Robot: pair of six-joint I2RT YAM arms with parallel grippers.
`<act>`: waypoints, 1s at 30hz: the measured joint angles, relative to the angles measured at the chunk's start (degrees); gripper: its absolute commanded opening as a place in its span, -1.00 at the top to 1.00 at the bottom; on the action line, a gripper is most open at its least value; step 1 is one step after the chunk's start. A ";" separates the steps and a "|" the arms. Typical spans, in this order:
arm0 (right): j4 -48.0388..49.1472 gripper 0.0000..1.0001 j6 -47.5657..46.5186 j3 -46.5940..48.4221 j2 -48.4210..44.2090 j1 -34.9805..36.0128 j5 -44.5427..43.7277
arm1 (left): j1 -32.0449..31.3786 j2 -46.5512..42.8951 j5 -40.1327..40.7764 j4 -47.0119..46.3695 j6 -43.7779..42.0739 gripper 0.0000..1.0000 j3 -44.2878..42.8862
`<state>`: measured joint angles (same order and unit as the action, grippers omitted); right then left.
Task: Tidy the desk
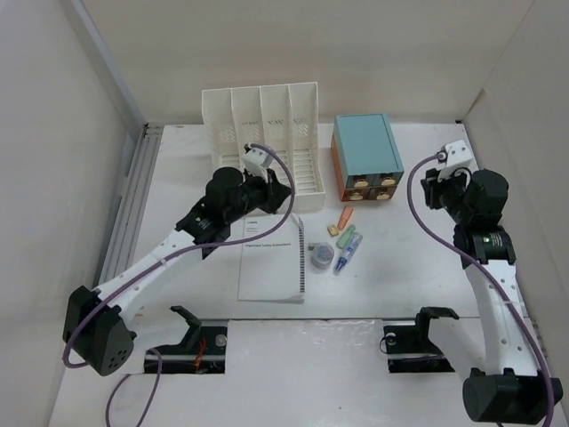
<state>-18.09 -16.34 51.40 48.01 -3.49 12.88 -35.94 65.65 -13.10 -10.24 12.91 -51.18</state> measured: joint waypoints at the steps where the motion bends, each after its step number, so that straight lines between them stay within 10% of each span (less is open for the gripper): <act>1: -0.39 1.00 -0.57 0.02 -0.09 0.00 1.53 | -0.66 0.44 0.39 0.48 0.09 0.93 -0.02; 2: -0.94 1.00 -0.46 0.09 -0.13 0.00 2.89 | -1.57 0.70 0.87 1.01 0.09 -0.47 -0.11; 3: -1.51 0.86 -0.37 0.17 -0.13 0.00 4.02 | -3.15 1.01 2.16 1.84 -0.24 -0.94 -0.44; 4: -1.90 -0.84 -0.26 0.22 -0.02 0.00 5.27 | -5.62 1.33 4.57 3.08 -0.07 -1.00 -1.09; 13: -4.96 -1.00 0.26 1.60 5.11 -0.22 16.70 | -14.36 1.22 25.77 13.64 10.51 -1.00 -3.72; 18: -5.99 -1.00 1.33 1.62 6.47 -0.22 17.81 | -15.93 -3.39 32.11 17.68 24.63 -0.68 5.62; 30: -7.67 -1.00 1.66 1.66 5.92 -0.22 25.86 | -17.31 1.25 45.16 29.88 52.61 -0.84 14.14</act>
<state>-25.76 -14.68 53.06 53.93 -3.70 38.74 -53.25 66.89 32.05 19.64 65.52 -37.04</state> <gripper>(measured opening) 0.998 0.895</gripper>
